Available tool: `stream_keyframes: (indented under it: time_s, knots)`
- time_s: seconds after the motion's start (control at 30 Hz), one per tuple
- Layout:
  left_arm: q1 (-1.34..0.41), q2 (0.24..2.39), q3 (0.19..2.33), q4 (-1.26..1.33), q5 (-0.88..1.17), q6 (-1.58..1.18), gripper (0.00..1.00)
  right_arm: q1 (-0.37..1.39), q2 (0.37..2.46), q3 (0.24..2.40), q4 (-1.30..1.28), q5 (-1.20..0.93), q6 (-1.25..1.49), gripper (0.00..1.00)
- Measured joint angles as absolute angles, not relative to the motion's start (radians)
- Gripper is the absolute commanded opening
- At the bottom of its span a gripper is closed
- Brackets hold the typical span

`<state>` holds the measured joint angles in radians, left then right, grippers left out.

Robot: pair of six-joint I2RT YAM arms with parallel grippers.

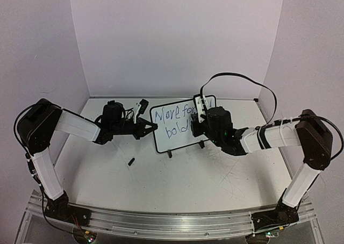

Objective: Write a sentence on the whiteboard
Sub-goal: Write on the whiteboard with the whiteboard marker without the cap.

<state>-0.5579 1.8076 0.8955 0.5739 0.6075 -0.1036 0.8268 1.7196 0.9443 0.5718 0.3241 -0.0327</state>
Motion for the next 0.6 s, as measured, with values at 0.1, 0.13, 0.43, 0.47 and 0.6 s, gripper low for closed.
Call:
stream_keyframes:
  time_s: [0.1, 0.13, 0.43, 0.47, 0.6]
  knots:
    - [-0.558, 1.808, 0.896, 0.574, 0.607, -0.104, 0.00, 0.825, 1.726, 0.947, 0.582, 0.325, -0.038, 0.00]
    - [-0.558, 1.808, 0.896, 0.574, 0.607, -0.104, 0.00, 0.825, 1.729, 0.950, 0.584, 0.324, -0.039, 0.00]
    - [-0.558, 1.808, 0.896, 0.573, 0.607, -0.104, 0.00, 0.825, 1.756, 0.958, 0.591, 0.324, -0.045, 0.00]
    - [-0.558, 1.808, 0.896, 0.573, 0.607, -0.104, 0.00, 0.825, 1.756, 0.958, 0.591, 0.324, -0.045, 0.00]
    - [-0.558, 1.808, 0.896, 0.573, 0.607, -0.104, 0.00, 0.825, 1.756, 0.954, 0.592, 0.324, -0.043, 0.00]
